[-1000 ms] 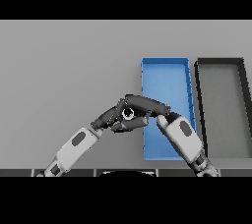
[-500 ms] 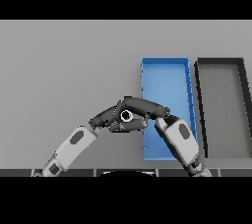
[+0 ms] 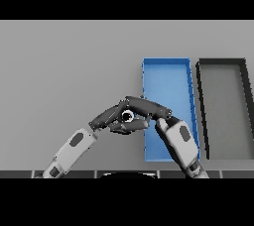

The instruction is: Pick up the blue pipe and place it into the blue bin.

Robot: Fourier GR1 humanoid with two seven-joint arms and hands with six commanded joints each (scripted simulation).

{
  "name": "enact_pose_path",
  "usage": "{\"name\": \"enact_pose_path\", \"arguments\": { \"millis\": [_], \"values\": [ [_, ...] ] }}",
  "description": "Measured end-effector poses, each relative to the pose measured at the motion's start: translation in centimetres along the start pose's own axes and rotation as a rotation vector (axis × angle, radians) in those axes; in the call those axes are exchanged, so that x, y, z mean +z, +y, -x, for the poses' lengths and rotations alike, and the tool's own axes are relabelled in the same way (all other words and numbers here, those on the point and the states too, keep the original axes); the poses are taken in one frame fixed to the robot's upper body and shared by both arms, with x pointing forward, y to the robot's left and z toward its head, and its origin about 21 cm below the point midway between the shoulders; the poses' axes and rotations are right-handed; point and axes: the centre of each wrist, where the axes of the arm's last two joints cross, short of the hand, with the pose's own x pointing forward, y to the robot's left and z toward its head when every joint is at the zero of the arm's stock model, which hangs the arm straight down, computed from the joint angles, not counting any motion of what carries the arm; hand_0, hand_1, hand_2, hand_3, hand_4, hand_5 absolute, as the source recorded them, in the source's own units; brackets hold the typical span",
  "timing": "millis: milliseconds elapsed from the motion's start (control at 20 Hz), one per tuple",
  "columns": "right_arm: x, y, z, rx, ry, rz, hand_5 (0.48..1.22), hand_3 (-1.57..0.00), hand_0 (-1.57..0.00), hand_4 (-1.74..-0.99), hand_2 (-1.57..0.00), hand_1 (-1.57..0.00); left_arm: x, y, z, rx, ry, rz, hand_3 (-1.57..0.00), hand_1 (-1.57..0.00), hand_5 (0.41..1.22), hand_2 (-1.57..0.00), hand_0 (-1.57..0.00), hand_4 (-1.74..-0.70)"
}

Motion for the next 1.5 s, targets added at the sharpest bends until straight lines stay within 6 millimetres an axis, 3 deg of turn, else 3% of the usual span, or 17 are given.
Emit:
{"name": "enact_pose_path", "arguments": {
  "millis": [200, 400, 750, 900, 1150, 1350, 1500],
  "values": [
    [-0.3, -0.7, -0.6, -0.173, -0.040, 0.002, 1.221, -1.57, -1.57, -1.492, -1.57, -1.57, 0.1, -0.3, 0.1, -0.010, 0.043, 0.001, 0.00, -0.01, 0.555, -0.01, -0.01, -0.88],
    [-0.6, -2.5, -2.7, -0.300, -0.059, 0.008, 1.221, -1.57, -1.57, -1.493, -1.57, -1.57, 0.4, -0.2, 0.4, -0.009, 0.056, 0.003, 0.00, 0.00, 0.523, 0.00, 0.00, -0.87],
    [-1.6, -6.8, -10.2, -0.173, -0.176, 0.048, 1.221, -1.57, -1.57, -1.496, -1.57, -1.57, 0.6, -0.3, 0.1, -0.007, 0.059, 0.020, 0.00, 0.00, 0.485, 0.00, 0.00, -0.87],
    [-1.6, -9.9, -11.4, -0.156, -0.201, 0.188, 1.221, -1.57, -1.57, -1.497, -1.57, -1.57, 0.6, -0.1, 0.0, -0.009, 0.061, 0.020, 0.00, 0.00, 0.484, 0.00, 0.00, -0.86],
    [0.9, -15.0, -10.2, -0.108, -0.075, 0.452, 1.221, -1.57, -1.57, -1.498, -1.57, -1.57, 0.9, 0.0, -0.2, -0.025, 0.078, 0.001, 0.00, 0.00, 0.474, 0.00, 0.00, -0.84],
    [4.6, -18.0, -6.0, -0.189, 0.083, 0.623, 1.221, -1.57, -1.57, -1.499, -1.57, -1.57, 1.2, 0.1, -0.1, -0.040, 0.087, -0.014, 0.00, 0.00, 0.463, 0.00, 0.00, -0.83],
    [7.5, -17.9, -2.5, -0.252, 0.189, 0.715, 1.221, -1.57, -1.57, -1.499, -1.57, -1.57, 1.4, 0.6, -0.3, -0.048, 0.086, -0.020, 0.00, 0.00, 0.462, 0.00, 0.00, -0.83]
  ]
}}
